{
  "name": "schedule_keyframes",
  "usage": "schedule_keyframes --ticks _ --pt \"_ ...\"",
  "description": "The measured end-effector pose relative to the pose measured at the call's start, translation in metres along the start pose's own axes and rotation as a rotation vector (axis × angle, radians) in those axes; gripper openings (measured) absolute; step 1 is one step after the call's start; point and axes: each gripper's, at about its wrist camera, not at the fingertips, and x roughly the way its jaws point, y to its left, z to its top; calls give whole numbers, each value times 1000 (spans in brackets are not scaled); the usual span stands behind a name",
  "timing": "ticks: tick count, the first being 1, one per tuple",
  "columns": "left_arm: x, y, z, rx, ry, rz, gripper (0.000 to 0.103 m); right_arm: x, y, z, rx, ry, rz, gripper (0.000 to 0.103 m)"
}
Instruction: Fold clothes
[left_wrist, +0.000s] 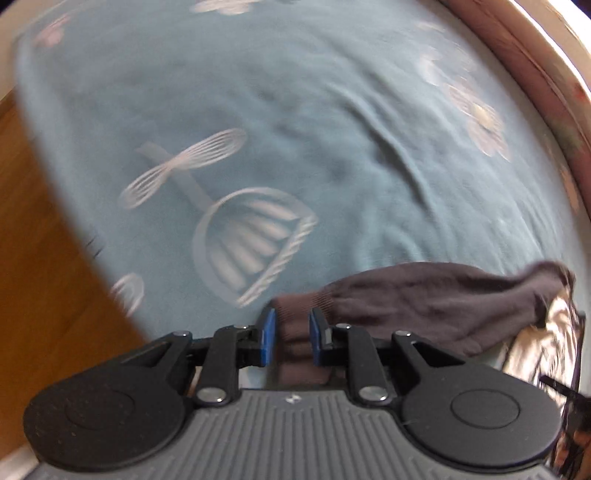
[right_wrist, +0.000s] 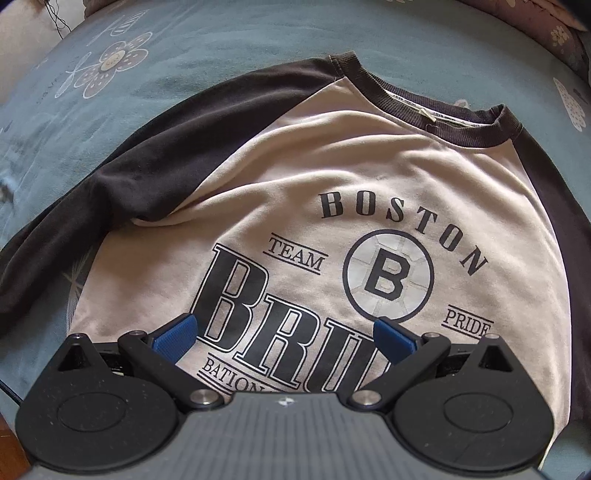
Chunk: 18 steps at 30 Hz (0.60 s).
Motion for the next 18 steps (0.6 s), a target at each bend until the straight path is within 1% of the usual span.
schedule_keyframes --ticks 2,5,9,12,15,18 --pt "16 -26 15 102 20 -44 19 3 3 0 -6 3 8 103" --pt "48 -75 36 269 67 -132 19 4 8 1 -14 4 22 103" --pt "88 -149 50 548 155 -222 19 5 9 -1 -26 4 26 103" --pt "108 -192 56 749 212 -262 19 4 6 -3 -24 -1 29 103" --pt "115 -211 63 902 233 -252 19 4 2 -5 -14 -7 26 103" --pt "122 -210 74 958 300 -265 19 4 -3 -7 -1 -10 21 103"
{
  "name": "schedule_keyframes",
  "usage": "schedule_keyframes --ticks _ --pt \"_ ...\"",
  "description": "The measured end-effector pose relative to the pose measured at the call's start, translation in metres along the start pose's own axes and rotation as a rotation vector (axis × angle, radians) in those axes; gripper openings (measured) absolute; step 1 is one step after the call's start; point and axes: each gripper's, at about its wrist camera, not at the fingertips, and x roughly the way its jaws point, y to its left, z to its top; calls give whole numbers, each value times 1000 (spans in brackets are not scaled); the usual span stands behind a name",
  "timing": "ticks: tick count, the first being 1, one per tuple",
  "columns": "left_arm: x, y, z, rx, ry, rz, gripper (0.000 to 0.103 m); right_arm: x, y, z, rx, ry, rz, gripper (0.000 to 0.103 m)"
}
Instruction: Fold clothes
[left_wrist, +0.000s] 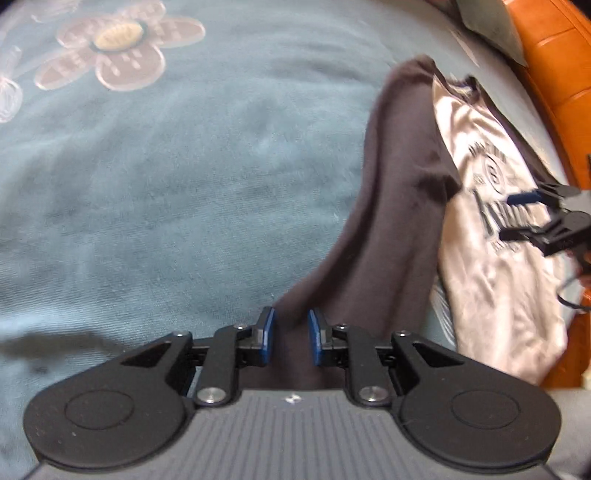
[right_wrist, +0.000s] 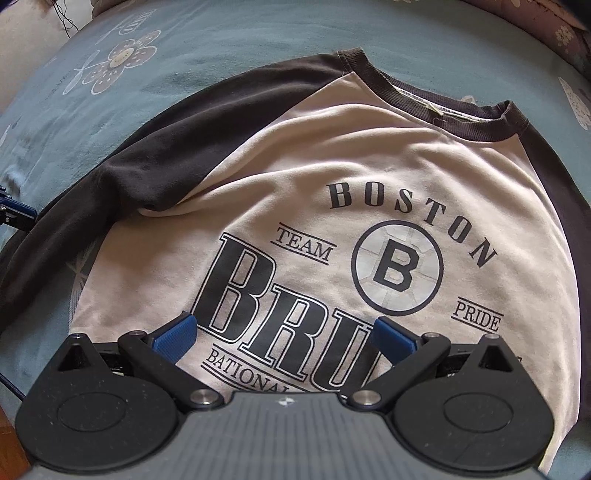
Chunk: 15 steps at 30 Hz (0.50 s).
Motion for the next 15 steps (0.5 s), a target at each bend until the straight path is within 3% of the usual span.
schedule_keyframes --ticks 10,13,15 --pt "10 16 30 83 114 -76 18 7 -9 -3 65 3 -4 103" --pt "10 14 33 124 144 -110 28 10 -9 -1 72 7 -5 103" --pt "10 19 32 106 182 -175 44 10 -10 1 79 10 -3 103"
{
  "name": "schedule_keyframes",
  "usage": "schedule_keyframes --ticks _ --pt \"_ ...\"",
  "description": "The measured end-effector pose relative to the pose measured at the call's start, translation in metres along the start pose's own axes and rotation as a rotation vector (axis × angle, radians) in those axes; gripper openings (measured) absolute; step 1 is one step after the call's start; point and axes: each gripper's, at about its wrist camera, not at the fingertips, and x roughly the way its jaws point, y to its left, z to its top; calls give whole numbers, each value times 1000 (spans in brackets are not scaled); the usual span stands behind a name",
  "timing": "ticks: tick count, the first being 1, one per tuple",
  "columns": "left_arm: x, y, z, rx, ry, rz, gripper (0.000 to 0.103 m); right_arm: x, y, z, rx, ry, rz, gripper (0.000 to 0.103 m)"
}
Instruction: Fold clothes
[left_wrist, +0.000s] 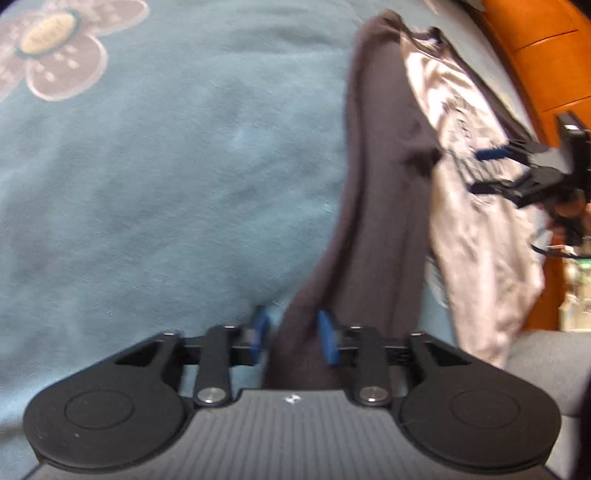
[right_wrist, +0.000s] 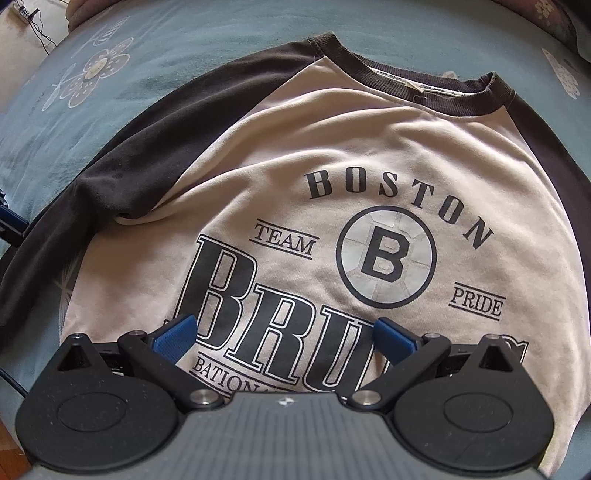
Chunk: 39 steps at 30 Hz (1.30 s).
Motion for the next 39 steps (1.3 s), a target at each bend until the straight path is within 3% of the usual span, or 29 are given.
schedule_keyframes --ticks 3,7,11,14,21,26,28,31,35,39 --pt "-1 7 -8 -28 32 -50 44 0 -1 2 6 4 1 103" --pt "0 21 -14 -136 12 -127 47 0 -1 2 15 7 -1 103" --pt "8 18 4 -95 41 -170 48 3 2 2 26 4 -17 103" --pt "11 20 11 -122 50 -203 47 5 5 3 29 4 -35 103" --pt "22 37 2 -283 -5 -350 49 6 7 4 22 12 -43 103" --pt "24 38 8 -278 -22 -384 49 9 14 0 -8 2 -79 103" --pt "23 38 5 -298 -39 -374 45 10 18 0 -23 7 -96 103" --pt "18 32 -3 -307 -62 -259 6 10 17 -1 -20 7 -90 103" --pt "9 18 -9 -309 -106 -147 2 7 15 -3 -25 12 -78 103" --pt "-9 -1 -1 -227 -138 -12 2 1 11 -8 -26 5 -78 103"
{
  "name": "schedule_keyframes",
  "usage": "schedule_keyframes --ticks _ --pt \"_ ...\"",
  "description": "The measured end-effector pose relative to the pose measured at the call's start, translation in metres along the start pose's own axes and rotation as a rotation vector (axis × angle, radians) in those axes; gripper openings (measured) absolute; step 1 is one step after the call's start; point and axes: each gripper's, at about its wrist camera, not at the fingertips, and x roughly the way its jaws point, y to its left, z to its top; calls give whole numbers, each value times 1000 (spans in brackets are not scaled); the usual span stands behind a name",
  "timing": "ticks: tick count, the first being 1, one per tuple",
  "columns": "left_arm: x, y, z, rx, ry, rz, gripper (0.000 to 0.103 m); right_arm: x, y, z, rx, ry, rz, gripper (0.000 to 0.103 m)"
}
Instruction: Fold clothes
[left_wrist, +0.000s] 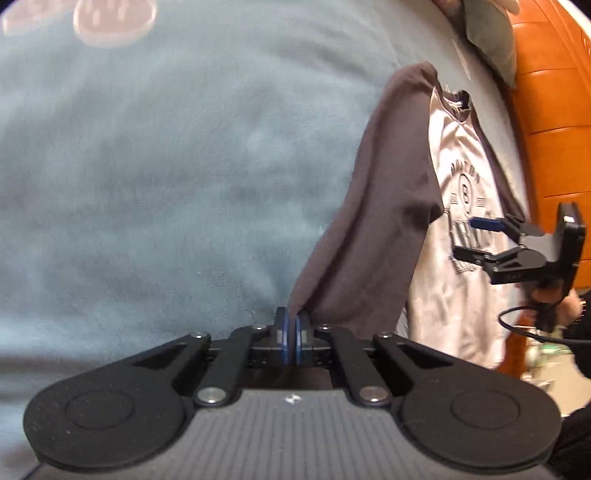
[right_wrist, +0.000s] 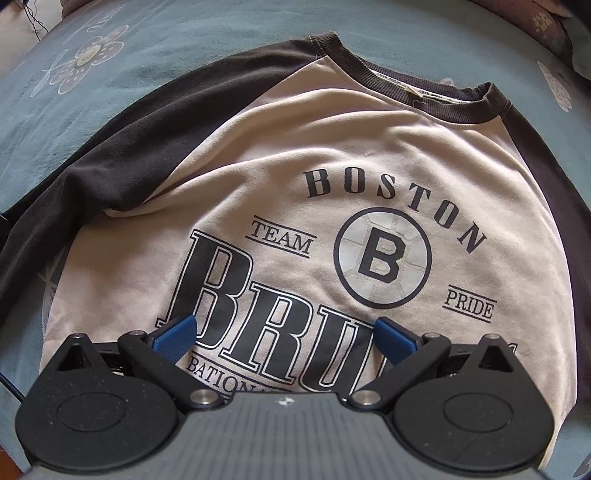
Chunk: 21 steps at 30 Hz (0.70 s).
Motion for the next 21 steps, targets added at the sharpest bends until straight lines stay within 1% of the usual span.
schedule_keyframes --ticks 4,7,11,13,14,17,18,19,21 --pt "-25 1 20 9 -66 95 2 -5 -5 -4 28 -9 11 103" --pt "-37 2 40 24 -100 162 2 -9 -7 -6 37 -19 19 103" --pt "-41 4 64 54 -119 248 2 -17 -8 -7 30 -41 22 103" --pt "-40 10 70 35 -135 270 2 -19 -8 -6 30 -51 22 103" --pt "-38 13 72 25 -137 279 3 -20 -9 -6 34 -54 22 103" --pt "-21 16 74 33 -88 345 6 -25 -16 -11 50 -61 22 103" --pt "-17 18 74 16 -82 357 8 -24 -17 -10 56 -61 23 103" --pt "-14 19 75 1 -79 366 8 -23 -17 -10 62 -62 23 103" --pt "-13 20 76 -17 -84 361 8 -25 -21 -12 70 -63 27 103"
